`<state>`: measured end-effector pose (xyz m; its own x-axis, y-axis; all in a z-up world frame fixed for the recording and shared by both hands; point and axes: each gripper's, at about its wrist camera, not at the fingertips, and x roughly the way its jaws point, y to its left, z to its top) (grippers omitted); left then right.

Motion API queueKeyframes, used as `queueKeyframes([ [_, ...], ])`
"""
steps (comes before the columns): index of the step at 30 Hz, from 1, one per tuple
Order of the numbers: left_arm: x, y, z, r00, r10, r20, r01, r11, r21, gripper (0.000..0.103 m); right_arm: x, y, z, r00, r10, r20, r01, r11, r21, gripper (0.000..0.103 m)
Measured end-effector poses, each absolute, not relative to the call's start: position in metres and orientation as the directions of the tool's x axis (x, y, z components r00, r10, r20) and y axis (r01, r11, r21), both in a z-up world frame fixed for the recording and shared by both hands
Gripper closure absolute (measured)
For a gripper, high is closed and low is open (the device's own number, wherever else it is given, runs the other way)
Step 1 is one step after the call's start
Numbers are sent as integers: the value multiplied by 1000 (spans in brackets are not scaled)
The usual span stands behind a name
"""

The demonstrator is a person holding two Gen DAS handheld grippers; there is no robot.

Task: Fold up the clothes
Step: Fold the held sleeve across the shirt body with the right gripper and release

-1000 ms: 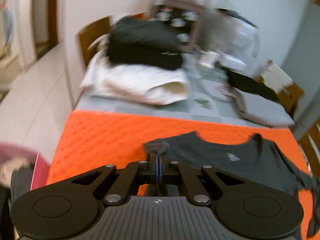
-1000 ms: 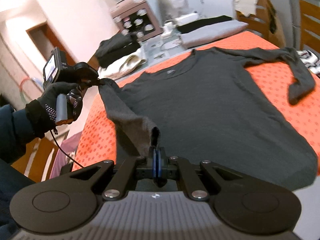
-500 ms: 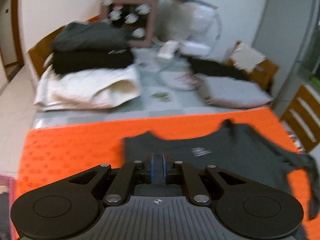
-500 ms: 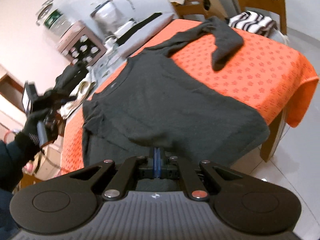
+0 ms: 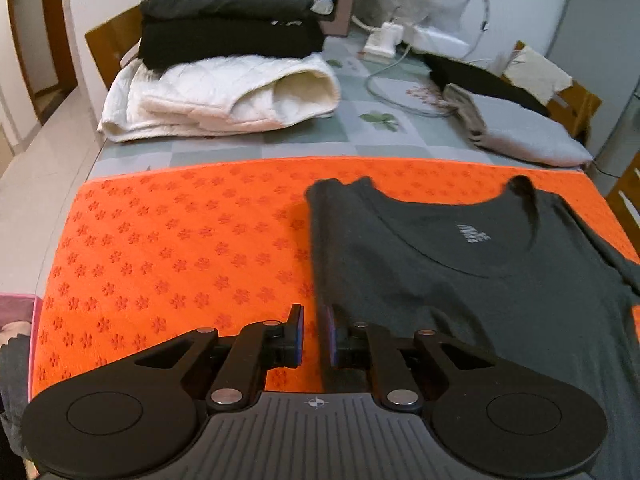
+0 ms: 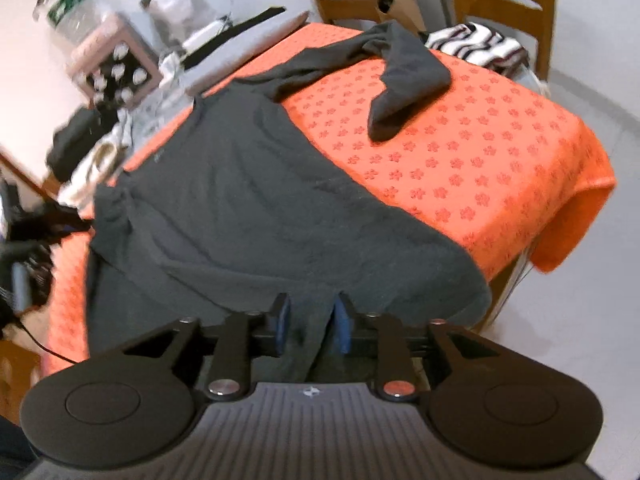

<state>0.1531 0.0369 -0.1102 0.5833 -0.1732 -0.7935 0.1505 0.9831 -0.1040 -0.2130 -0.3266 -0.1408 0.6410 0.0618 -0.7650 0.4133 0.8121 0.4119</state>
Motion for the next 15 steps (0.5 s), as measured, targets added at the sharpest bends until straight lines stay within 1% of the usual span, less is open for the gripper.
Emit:
queueKeyframes([
  [2, 140, 35, -106, 590, -197, -783, 195, 976, -98, 81, -204, -324, -147, 622, 50, -781, 397, 840, 369, 66],
  [4, 120, 31, -102, 605, -216, -766, 282, 958, -47, 74, -197, -322, -153, 602, 43, -797, 376, 866, 331, 66],
  [8, 78, 24, -99, 589, -277, -759, 450, 893, 23, 68, -190, -318, -157, 594, 26, -804, 342, 896, 282, 66],
  [9, 70, 23, -101, 583, -284, -762, 473, 880, 33, 64, -189, -317, -156, 591, 24, -806, 338, 900, 275, 70],
  [10, 63, 22, -104, 574, -289, -766, 491, 870, 40, 63, -188, -318, -155, 589, 30, -807, 334, 901, 277, 77],
  [11, 58, 21, -107, 570, -283, -772, 499, 865, 51, 63, -187, -318, -154, 587, 37, -808, 330, 901, 280, 98],
  [15, 56, 21, -125, 612, -147, -777, 432, 885, 173, 64, -190, -320, -138, 611, 22, -791, 344, 893, 290, 98],
])
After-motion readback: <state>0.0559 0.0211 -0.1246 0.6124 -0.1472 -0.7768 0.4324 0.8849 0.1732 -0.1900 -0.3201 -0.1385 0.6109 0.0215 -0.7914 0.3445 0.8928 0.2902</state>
